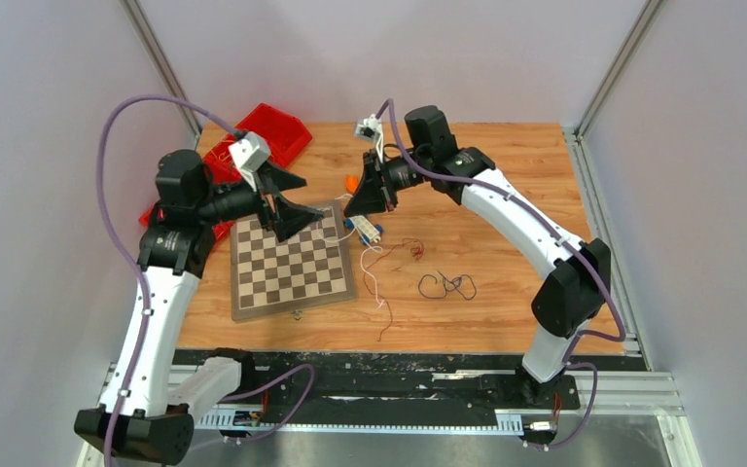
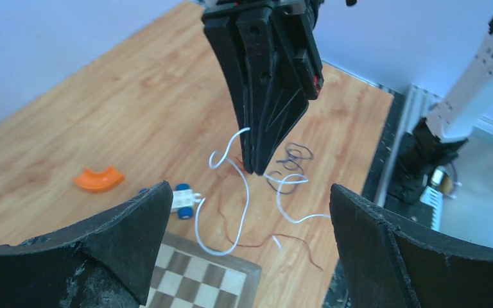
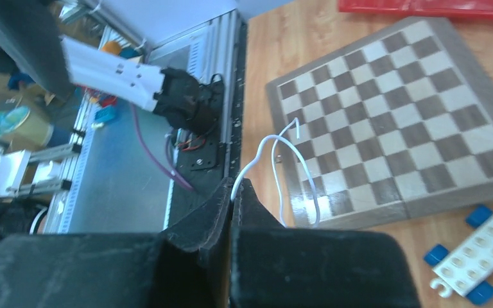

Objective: Untangle the cables

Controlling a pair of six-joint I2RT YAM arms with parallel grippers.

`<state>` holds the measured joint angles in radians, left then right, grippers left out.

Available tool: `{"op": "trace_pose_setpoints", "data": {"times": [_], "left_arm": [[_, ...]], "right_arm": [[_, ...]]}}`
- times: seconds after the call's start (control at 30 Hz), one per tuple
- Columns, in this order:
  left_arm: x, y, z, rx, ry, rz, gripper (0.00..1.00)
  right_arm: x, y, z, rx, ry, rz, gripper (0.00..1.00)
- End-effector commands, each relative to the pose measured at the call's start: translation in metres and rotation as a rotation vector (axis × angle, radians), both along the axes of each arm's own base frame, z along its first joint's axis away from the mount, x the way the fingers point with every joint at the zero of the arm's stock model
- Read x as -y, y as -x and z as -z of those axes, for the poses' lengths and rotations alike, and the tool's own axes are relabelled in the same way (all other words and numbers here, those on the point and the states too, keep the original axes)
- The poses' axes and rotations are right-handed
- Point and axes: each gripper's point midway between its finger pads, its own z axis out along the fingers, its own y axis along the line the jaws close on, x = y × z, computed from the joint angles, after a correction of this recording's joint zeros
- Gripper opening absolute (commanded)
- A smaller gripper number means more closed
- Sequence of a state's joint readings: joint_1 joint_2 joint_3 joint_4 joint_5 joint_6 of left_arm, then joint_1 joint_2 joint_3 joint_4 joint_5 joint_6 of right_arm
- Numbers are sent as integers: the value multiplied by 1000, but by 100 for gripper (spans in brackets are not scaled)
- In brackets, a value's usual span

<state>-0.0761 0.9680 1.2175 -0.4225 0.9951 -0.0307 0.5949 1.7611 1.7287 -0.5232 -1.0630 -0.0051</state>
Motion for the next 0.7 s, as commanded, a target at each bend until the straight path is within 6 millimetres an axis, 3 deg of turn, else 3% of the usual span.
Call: {"op": "trace_pose_setpoints", "data": {"times": [0.0,0.1,0.17,0.4,0.47,0.6,0.63,0.67], "left_arm": [[27,7,29,-68,-30,101,99],[36,8,39,-113,-14,130,93],[40,11,43,-156,11,158,81],[45,39,41,-157,51,274,12],[45,43,40,-148,57,285,1],[43,44,37,-132,62,259,0],[43,43,37,-134,61,248,0],[41,41,36,-135,58,219,0]], "right_arm": [[-3,48,-42,147,-104,-137,0],[-8,61,-38,181,-103,-167,0],[-9,67,-35,181,-105,-189,0],[-10,74,-32,168,-110,-220,1],[-10,73,-31,170,-108,-218,2],[-8,72,-30,175,-99,-200,6],[-7,71,-30,178,-94,-189,11],[-6,70,-28,180,-86,-173,22]]}}
